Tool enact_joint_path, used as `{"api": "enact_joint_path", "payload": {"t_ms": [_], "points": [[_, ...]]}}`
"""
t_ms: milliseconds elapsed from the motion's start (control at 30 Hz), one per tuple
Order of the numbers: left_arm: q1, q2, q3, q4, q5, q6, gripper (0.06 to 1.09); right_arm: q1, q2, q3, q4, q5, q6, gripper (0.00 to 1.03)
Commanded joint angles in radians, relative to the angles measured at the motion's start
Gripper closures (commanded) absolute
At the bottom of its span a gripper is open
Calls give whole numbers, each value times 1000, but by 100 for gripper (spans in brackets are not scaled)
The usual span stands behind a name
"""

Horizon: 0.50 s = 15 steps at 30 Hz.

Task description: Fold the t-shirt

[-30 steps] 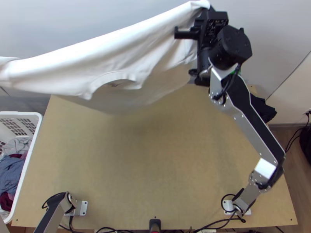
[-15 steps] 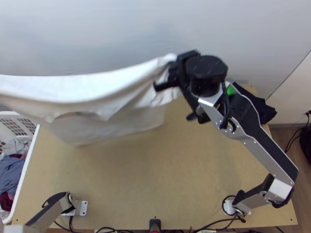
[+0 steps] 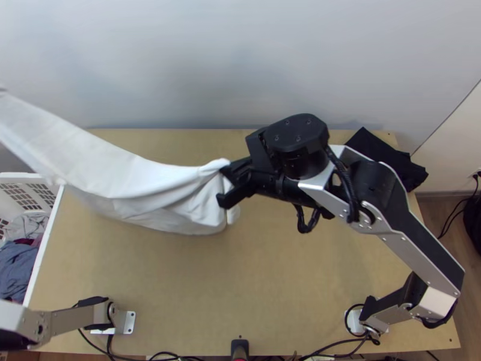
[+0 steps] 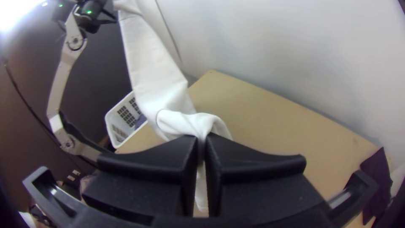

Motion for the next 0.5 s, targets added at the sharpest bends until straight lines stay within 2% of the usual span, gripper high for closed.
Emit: {"api": "enact_joint_path", "payload": {"t_ms": [0, 200, 467], "points": [[-164, 144, 32, 65, -26, 30, 105, 21, 34, 68, -43, -171, 92, 100], [-313, 276, 31, 91, -42, 30, 105, -137, 58, 6, -32, -180, 113, 100], [-462, 440, 34, 116, -45, -10, 105, -395, -40, -294, 123, -212, 95, 100]]}}
